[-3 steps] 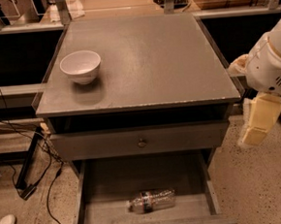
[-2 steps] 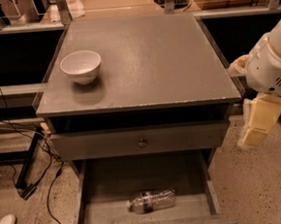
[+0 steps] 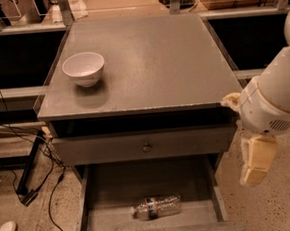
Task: Pick water bottle from middle drawer and place on counter
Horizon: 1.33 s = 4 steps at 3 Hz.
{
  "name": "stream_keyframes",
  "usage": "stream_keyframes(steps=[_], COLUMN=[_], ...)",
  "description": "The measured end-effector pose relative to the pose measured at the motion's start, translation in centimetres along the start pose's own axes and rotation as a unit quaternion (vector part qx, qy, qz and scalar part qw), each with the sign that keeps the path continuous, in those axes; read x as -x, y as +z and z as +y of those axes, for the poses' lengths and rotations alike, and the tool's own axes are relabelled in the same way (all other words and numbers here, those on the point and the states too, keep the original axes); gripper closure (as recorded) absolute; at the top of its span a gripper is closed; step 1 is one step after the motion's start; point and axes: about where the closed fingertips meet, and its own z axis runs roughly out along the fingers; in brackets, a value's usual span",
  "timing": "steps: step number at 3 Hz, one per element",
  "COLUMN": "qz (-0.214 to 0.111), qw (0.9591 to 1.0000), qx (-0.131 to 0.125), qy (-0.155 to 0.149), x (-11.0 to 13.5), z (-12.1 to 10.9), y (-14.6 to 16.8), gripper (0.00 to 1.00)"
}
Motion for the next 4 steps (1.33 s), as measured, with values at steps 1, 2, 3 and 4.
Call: stream_keyframes(steps=[1,2,3,4], qz=[0.004,0.004,0.001,-0.014], qw=[0.9998,0.9998,0.9998,0.9997], qx=[0.015,0.015,0.015,0.021], qy=[-0.015,-0.015,-0.012,-0.006], x=[-0.6,-0.6,0.2,1.4], z=[1.2,1.2,1.5,0.7], y=[2.0,2.0,4.4,10.6], gripper=[0.00,0.00,0.00,0.00])
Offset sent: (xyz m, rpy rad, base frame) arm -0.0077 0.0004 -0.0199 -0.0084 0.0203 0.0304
